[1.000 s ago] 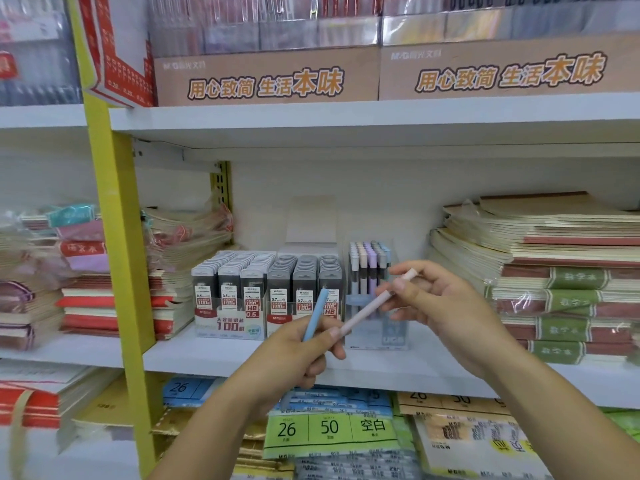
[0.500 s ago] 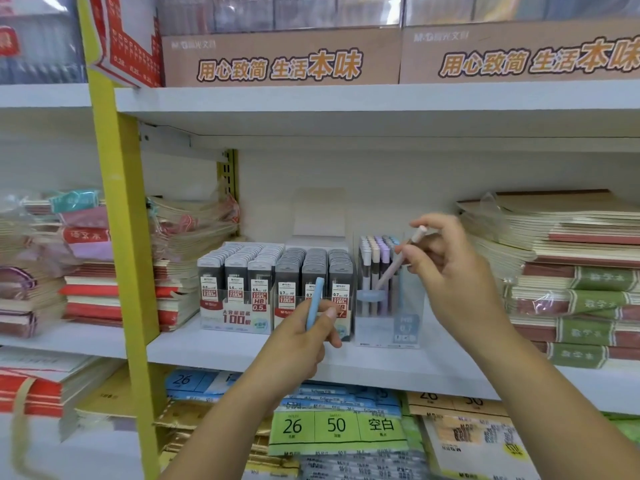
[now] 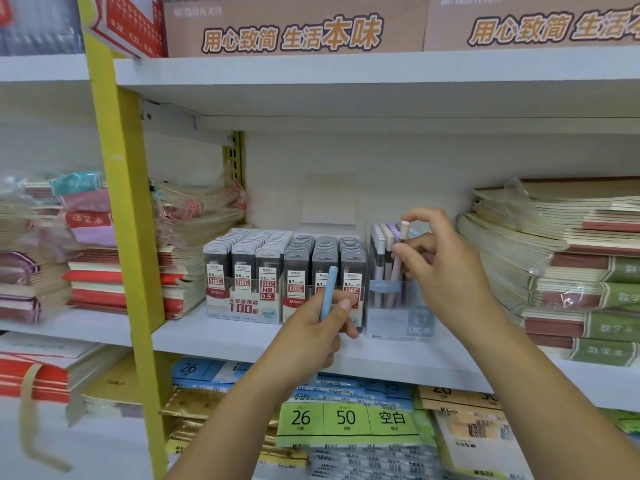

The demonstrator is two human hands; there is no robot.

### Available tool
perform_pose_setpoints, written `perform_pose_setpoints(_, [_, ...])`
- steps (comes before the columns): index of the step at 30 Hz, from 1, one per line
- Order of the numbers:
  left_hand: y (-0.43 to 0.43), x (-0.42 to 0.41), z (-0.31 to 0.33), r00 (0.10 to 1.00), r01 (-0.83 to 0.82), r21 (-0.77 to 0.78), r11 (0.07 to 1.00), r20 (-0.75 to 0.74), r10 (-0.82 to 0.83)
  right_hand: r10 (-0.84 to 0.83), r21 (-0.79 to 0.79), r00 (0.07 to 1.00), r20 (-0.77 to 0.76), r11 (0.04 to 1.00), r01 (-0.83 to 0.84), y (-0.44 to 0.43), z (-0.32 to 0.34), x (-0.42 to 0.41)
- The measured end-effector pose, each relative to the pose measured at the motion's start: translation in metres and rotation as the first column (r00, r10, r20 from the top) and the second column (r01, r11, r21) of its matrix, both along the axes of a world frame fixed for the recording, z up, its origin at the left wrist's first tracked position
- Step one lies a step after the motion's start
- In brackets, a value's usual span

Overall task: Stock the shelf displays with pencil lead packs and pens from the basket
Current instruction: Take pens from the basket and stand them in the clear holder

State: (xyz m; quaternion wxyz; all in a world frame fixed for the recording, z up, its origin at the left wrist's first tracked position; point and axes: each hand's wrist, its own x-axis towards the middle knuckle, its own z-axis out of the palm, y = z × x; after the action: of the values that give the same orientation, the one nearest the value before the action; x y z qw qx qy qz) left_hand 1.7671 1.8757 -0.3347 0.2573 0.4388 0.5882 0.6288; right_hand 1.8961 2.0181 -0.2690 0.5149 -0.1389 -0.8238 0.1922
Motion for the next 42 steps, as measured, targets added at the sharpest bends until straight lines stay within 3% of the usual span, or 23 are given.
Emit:
perform_pose_setpoints(7, [-0.002, 0.000, 0.000, 1.000, 0.003, -0.012, 1.000, -0.022, -0.003, -0.029, -0.030, 1.000, 0.010, 0.999, 0.030, 0.004, -0.002, -0.003])
perform_pose_setpoints(11, [-0.003, 0.001, 0.003, 1.000, 0.019, -0.017, 1.000, -0.021, -0.019, -0.173, 0.114, 0.980, 0.098, 0.980, 0.162, 0.002, -0.010, -0.009])
perform_pose_setpoints(13, [-0.004, 0.003, 0.005, 0.999, 0.039, -0.018, 0.999, -0.019, -0.039, -0.234, 0.143, 0.970, 0.060, 0.964, 0.224, -0.003, -0.011, -0.009])
perform_pose_setpoints(15, [-0.007, 0.005, 0.008, 0.998, 0.059, -0.019, 0.998, -0.023, -0.059, -0.177, 0.132, 0.984, -0.016, 0.975, 0.177, -0.013, -0.009, -0.004])
perform_pose_setpoints(19, [-0.010, 0.014, 0.016, 0.989, 0.110, -0.047, 0.993, -0.091, -0.114, 0.226, -0.123, 0.965, 0.129, 0.970, -0.211, -0.040, -0.008, 0.003])
perform_pose_setpoints(21, [-0.011, 0.019, 0.019, 0.980, 0.139, -0.080, 0.987, -0.136, -0.149, 0.330, -0.254, 0.924, 0.191, 0.926, -0.278, -0.046, -0.011, 0.007])
perform_pose_setpoints(23, [-0.012, 0.022, 0.021, 0.970, 0.146, -0.101, 0.984, -0.179, -0.163, 0.383, -0.357, 0.917, 0.115, 0.877, -0.321, -0.047, -0.012, 0.013])
perform_pose_setpoints(25, [-0.015, 0.020, 0.021, 0.974, 0.124, -0.085, 0.989, -0.181, -0.138, 0.401, -0.491, 0.914, -0.060, 0.785, -0.377, -0.042, -0.010, 0.020])
perform_pose_setpoints(28, [-0.021, 0.009, 0.020, 0.994, 0.099, -0.005, 0.995, -0.044, -0.099, 0.394, -0.625, 0.883, -0.257, 0.628, -0.463, -0.029, -0.002, 0.035])
perform_pose_setpoints(30, [-0.023, 0.003, 0.019, 0.992, 0.079, 0.079, 0.994, 0.095, -0.086, 0.415, -0.660, 0.883, -0.220, 0.603, -0.448, -0.022, 0.000, 0.044])
perform_pose_setpoints(33, [-0.022, 0.001, 0.020, 0.963, -0.005, 0.215, 0.977, 0.264, -0.053, 0.483, -0.691, 0.876, -0.015, 0.628, -0.357, -0.018, -0.002, 0.052])
perform_pose_setpoints(35, [-0.020, 0.004, 0.021, 0.970, -0.041, 0.243, 0.969, 0.241, -0.020, 0.484, -0.640, 0.857, 0.175, 0.718, -0.275, -0.022, -0.004, 0.054])
perform_pose_setpoints(37, [-0.017, 0.009, 0.022, 0.986, -0.046, 0.236, 0.971, 0.166, 0.007, 0.389, -0.479, 0.858, 0.336, 0.855, -0.200, -0.029, -0.004, 0.050])
perform_pose_setpoints(39, [-0.013, 0.016, 0.025, 0.997, -0.046, 0.228, 0.973, 0.072, 0.030, 0.324, -0.350, 0.873, 0.365, 0.917, -0.193, -0.039, -0.005, 0.044])
perform_pose_setpoints(42, [-0.004, 0.025, 0.029, 0.995, -0.083, 0.255, 0.963, -0.036, 0.095, 0.310, -0.273, 0.894, 0.325, 0.935, -0.225, -0.046, -0.004, 0.039])
